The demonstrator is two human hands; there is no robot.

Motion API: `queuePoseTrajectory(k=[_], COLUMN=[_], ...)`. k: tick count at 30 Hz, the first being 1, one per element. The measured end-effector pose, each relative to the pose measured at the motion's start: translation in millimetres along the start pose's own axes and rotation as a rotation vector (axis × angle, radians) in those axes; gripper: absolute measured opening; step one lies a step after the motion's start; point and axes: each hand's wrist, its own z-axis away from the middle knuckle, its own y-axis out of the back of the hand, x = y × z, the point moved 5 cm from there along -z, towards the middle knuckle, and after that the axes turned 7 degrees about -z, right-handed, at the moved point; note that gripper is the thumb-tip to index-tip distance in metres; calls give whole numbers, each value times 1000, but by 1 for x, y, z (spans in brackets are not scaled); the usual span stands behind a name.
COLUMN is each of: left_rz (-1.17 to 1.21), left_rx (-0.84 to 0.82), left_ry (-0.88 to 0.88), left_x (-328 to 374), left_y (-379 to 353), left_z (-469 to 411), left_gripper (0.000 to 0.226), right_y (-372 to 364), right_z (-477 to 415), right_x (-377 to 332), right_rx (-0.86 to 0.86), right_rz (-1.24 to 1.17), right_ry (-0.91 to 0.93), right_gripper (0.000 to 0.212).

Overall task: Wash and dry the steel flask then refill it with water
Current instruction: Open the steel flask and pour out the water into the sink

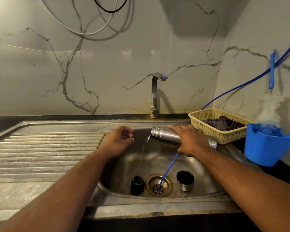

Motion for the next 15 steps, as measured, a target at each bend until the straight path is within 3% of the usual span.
queuePoseTrajectory(k=[15], left_rz=[-7], left_rx=[2], left_ry=[12], left_x=[-1], left_y=[-1], left_z=[0], left_gripper=[25], right_y=[-1], right_z=[2], right_x=[2], right_rx=[13], right_rz=[41], right_ry=[-7], right_gripper=[101])
